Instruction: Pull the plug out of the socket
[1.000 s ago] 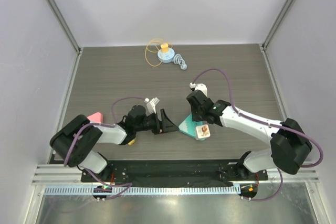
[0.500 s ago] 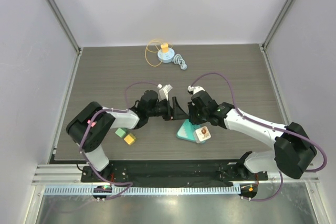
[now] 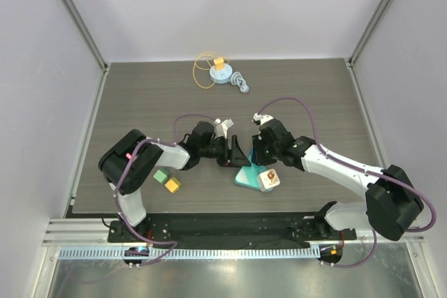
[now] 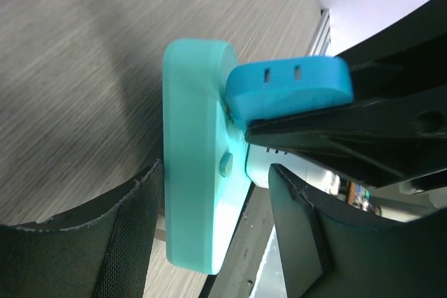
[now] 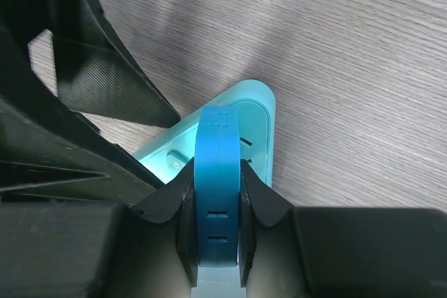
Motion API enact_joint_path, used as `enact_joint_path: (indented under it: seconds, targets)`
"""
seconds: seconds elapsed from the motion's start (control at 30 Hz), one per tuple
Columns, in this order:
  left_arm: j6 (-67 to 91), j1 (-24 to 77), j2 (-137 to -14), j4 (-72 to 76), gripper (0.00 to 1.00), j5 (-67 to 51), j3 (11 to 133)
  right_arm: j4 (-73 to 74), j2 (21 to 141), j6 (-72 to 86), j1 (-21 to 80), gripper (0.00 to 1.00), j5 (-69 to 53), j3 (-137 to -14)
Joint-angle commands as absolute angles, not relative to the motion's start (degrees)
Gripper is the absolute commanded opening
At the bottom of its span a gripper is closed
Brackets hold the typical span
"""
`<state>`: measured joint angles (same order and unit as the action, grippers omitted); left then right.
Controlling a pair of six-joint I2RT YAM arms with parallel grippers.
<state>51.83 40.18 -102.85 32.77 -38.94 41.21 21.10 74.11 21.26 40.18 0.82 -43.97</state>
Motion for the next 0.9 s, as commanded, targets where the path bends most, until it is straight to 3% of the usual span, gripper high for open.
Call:
enact_joint_path:
  seconds: [0.0,0.3,0.53,0.6,0.63,0.87]
  targets:
    - [52.29,40.08,-104.32,34.89,0.62,-44.20,42.71,17.40,72.07,21.62,39.29,0.01,-2.63,-44.39]
    - [53.00,40.17,-108.63,32.87,0.60,-47.29,46.49,14.68,73.56,22.59,38.94,0.01,-5.09,-43.68]
    - [52.39,40.08,-109.60,27.34,0.17,-44.83,48.25,15.37,73.22,23.99,38.94,0.01,-3.61,-44.91]
    - [51.68,40.17,-109.69,25.41,0.09,-44.30,48.69,16.34,72.86,24.61,39.11,0.01,-0.81,-45.26]
    - [51.85,40.08,-109.69,25.05,0.00,-44.30,48.60,16.96,72.69,24.96,39.20,0.01,-0.27,-45.35]
    - [50.27,40.08,-110.39,18.29,0.00,-40.78,50.88,19.94,69.35,26.37,41.31,0.01,7.90,-46.05]
